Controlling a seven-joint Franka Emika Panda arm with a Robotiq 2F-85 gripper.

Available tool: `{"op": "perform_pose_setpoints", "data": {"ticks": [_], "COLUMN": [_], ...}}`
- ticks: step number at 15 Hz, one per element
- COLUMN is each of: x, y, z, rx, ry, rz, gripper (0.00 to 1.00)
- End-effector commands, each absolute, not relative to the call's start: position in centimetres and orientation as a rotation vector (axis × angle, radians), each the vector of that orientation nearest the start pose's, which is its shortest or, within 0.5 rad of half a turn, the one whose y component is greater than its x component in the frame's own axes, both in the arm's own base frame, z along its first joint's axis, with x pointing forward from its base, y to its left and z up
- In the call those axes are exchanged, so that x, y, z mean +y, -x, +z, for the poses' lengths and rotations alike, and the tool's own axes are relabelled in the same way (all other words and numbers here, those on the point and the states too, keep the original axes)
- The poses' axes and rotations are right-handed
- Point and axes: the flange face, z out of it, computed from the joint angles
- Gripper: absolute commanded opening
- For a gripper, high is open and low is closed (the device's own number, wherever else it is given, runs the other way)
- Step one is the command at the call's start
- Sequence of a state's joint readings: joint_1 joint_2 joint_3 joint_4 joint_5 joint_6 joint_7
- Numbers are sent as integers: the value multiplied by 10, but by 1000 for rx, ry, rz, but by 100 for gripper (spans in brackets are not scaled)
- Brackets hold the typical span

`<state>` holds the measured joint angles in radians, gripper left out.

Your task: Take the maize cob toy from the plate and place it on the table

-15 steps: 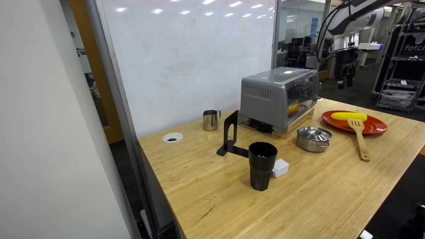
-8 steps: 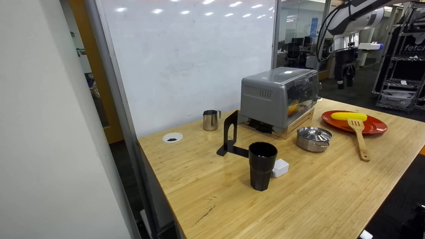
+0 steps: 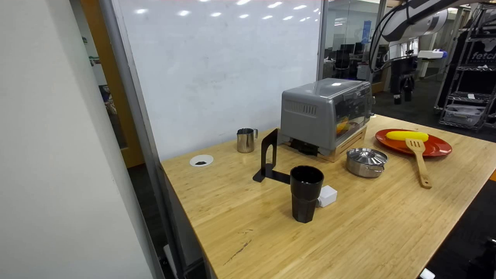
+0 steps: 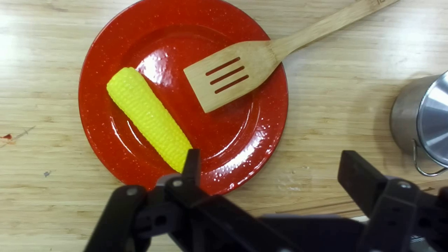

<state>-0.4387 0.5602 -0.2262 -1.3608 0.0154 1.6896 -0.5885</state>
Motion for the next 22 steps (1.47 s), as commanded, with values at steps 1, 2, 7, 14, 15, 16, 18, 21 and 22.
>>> {"op": "perform_pose_setpoints", "data": {"ticks": [1,2,7,14,15,16,18,21,22], "x": [-411,-416,-450,-496,-497,-496,-490,-481,-490], "y": [-568,-568,-552,-521,-518,-517,-515,-511,-516], "z": [371,366,347,327,320,314,302,291,294], "rx": [-35,-91,-319,-578,-605,-625,-650,-684,-624], "ry": [3059,3047,3052,3134,3134,3135,3116,3082,3094], "rz": [382,386,330,171,171,168,185,252,230], "gripper": [100,100,100,100,100,100,100,100,100]}}
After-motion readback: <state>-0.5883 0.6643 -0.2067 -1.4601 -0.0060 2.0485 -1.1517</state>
